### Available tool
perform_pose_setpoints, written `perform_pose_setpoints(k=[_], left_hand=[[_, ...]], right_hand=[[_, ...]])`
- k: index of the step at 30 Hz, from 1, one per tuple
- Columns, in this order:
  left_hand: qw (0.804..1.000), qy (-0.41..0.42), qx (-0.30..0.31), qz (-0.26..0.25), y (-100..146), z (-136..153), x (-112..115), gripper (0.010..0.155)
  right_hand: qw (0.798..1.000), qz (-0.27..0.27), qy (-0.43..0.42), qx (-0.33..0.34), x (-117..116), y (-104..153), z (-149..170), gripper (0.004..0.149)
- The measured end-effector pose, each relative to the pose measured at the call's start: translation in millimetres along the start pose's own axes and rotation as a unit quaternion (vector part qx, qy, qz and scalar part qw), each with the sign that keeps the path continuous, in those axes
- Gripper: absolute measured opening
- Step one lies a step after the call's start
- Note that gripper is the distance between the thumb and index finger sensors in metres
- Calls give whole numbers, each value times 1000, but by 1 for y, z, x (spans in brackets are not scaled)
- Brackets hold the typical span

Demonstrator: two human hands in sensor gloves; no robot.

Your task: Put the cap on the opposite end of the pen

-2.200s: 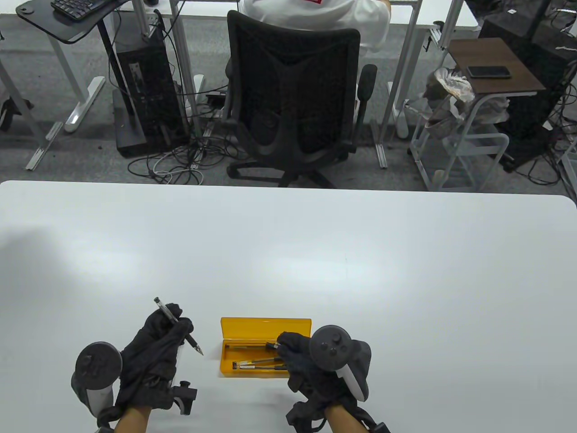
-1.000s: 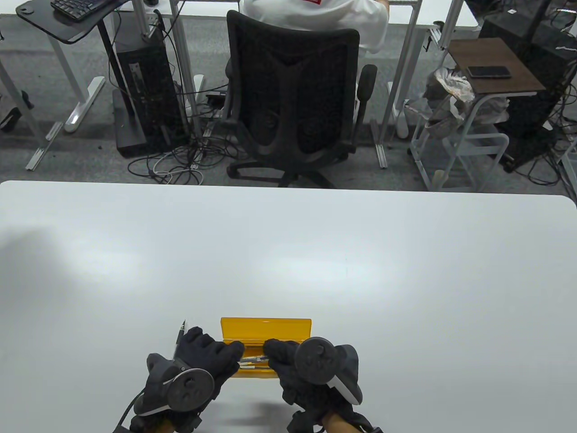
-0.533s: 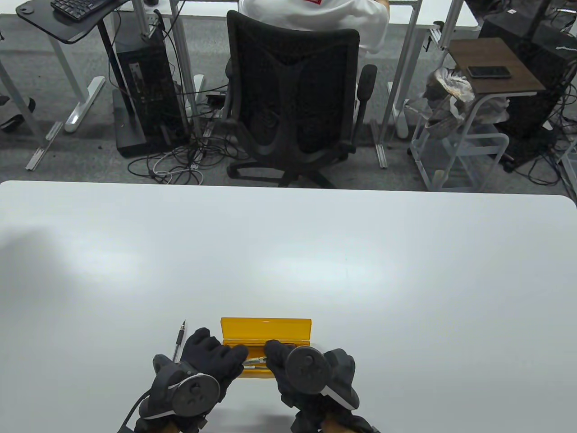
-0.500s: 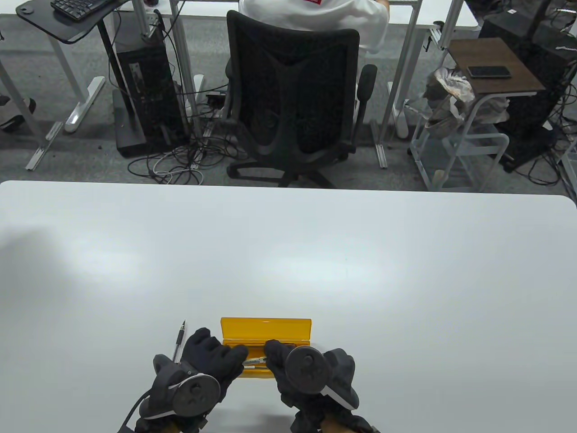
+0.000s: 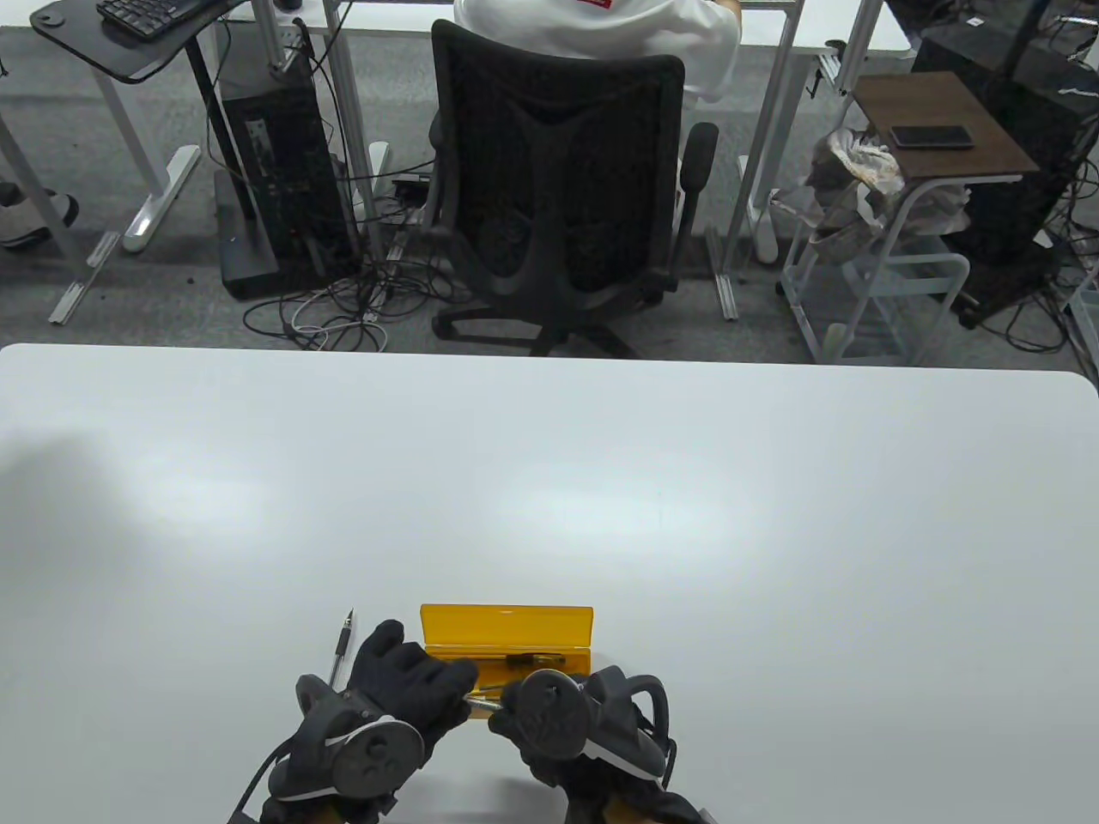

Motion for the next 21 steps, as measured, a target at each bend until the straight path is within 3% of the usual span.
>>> perform_pose_setpoints(k=[5, 9, 13, 16, 21], left_hand=[[1000, 8, 4, -7, 0, -1, -2, 50], [1000, 11, 5, 1, -1, 1, 3, 53], [999, 3, -30, -10, 1, 11, 0, 65], [997, 14, -72, -23, 6, 28, -5, 67], [990, 52, -130, -17, 16, 52, -3, 65]], right_hand=[[1000, -15, -19, 16, 0, -2, -3, 45], [997, -57, -48, 26, -7, -4, -5, 48], [993, -89, -71, 4, -10, -7, -2, 50], [997, -57, -42, -33, -3, -6, 12, 50], [992, 21, -66, -110, 25, -2, 38, 51]])
Point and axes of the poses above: the tracker on the back of each hand, its own z axis roughly to the little-finger side, its own y axis roughly from the fingertips to the wrist, x = y × z, the point moved 4 cm from there along -y, roughly from the wrist to the fingertips, and after that the axes turned 2 degrees about x, right-handed, at the moved point
